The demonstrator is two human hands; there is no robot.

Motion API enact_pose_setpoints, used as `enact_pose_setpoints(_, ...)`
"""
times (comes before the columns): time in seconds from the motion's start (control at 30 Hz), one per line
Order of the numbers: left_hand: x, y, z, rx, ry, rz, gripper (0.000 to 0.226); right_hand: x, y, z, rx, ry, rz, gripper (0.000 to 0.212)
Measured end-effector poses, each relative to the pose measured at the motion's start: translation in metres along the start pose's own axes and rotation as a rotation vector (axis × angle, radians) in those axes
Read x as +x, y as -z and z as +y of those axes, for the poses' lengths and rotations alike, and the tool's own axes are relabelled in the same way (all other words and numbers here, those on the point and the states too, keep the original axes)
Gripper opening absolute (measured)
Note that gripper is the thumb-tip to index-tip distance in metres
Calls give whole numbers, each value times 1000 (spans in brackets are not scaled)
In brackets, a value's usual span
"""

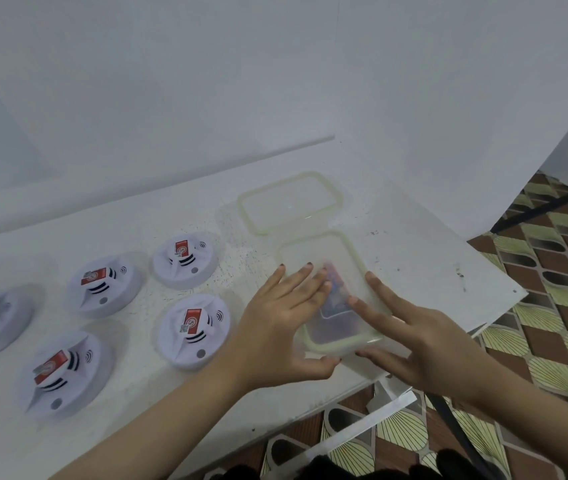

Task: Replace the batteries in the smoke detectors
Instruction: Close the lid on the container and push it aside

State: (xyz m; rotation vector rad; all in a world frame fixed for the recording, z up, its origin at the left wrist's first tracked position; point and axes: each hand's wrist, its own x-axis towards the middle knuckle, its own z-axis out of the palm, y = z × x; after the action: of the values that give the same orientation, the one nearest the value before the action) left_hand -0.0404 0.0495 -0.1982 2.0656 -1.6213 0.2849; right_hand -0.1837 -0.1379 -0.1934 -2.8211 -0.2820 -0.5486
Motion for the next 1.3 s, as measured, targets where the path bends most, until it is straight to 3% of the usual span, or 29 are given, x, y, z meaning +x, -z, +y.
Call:
enact_pose_setpoints(0.2, 0, -8, -1, 89, -77, 124, 67, 0, 0, 4, -69, 63, -15, 48)
enact_pose_setpoints(0.33, 3, -1, -3, 36, -62, 49, 71, -2, -1, 8, 13, 12, -23, 52)
enact_pose_setpoints(0.4, 6, 9, -7, -115, 10, -6, 72, -5, 2, 10, 196, -65, 15, 53)
enact_pose_setpoints(0.53, 18, 17, -13, -343, 323, -4, 41, 2, 15, 6, 570, -252, 56, 44)
enact_pose_setpoints(0.6, 26, 20, -15, -401, 458, -21, 26, 11, 18, 1, 590, -356, 60, 45)
enact_pose_setpoints(0.77, 30, 33, -21, -484, 598, 8, 24, 23, 21, 1, 664, -692, -145, 70)
enact_pose_setpoints(0.87, 28, 41, -24, -515, 724, -42, 17, 33, 30, 6, 639, -778, -230, 72)
enact_pose_setpoints(1.1, 22, 58, -19, -708, 836, -192, 19, 58, 31, 39, 441, -829, -73, 45)
enact_pose_setpoints(1.3, 15, 55, -9, -796, 886, -131, 28, 77, 22, 49, 449, -812, -6, 32)
